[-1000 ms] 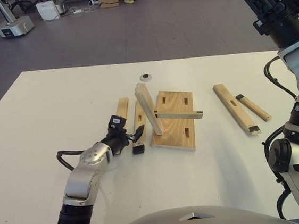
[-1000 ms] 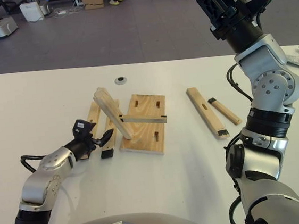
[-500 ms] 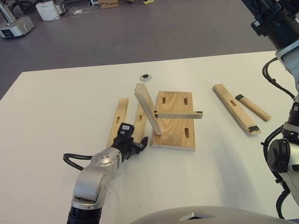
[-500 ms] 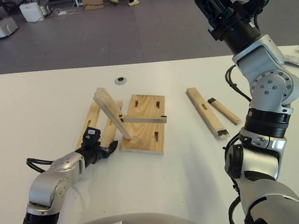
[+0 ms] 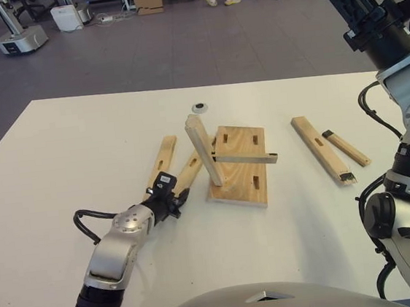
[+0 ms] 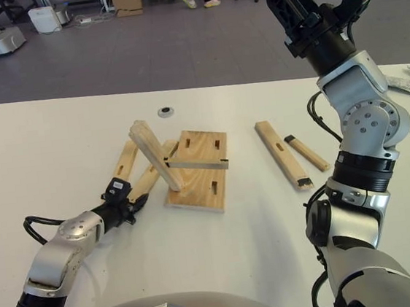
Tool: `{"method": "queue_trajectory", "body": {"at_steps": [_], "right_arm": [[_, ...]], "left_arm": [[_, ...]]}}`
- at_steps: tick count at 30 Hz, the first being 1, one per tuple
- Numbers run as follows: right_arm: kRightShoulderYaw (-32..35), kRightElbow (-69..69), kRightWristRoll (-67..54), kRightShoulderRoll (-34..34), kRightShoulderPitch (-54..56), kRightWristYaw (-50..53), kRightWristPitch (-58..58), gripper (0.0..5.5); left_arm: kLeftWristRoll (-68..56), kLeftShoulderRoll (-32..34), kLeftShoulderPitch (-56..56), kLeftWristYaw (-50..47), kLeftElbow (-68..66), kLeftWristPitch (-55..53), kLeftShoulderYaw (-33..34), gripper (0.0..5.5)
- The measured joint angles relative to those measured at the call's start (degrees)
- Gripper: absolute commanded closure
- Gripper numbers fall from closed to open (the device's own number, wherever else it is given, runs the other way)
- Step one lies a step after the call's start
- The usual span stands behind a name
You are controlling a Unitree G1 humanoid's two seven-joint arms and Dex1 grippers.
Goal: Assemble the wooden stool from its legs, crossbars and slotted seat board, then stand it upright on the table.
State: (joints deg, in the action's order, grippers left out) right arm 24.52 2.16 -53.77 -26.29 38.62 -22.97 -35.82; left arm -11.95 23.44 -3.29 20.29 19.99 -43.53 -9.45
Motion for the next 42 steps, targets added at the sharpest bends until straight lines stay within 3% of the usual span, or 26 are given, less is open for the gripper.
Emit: {"method": "queue_trajectory", "body": {"at_steps": [7,14,18,23,27,33,42], "right_arm": [[0.0,1.4,-4.7,1.3,-0.3,-0.3,-2.6,2.13],[-2.1,2.0,-20.6,2.8,3.4,-3.2,-12.9,1.95],[-5.5,2.4,-27.3,2.9,4.5,-9.7,-18.9,1.39],[-6.7,-1.2,-29.6,2.4,6.4,-11.6,-21.5,1.39],[-6.7,-4.5,-29.9,2.2,6.6,-11.4,-22.5,0.93],[-6.6,-5.9,-31.9,2.0,8.5,-11.7,-24.2,0.93],[-6.8,-5.0,-33.8,2.0,8.5,-10.0,-26.0,2.6]], "left_arm": [[-12.6,-1.8,10.0,5.8,0.4,5.3,15.3,3.44],[-38.2,4.4,27.3,14.7,1.5,-4.7,28.1,3.44],[-47.9,7.3,27.9,19.0,0.5,-10.2,29.0,3.44],[-57.2,9.0,28.1,19.7,2.5,-15.0,27.5,3.44],[-62.3,9.6,28.1,19.3,3.3,-16.0,27.2,3.44],[-65.0,10.7,28.1,19.0,3.6,-16.4,25.0,3.44],[-65.1,11.2,28.5,19.3,2.5,-16.5,21.8,3.44]]}}
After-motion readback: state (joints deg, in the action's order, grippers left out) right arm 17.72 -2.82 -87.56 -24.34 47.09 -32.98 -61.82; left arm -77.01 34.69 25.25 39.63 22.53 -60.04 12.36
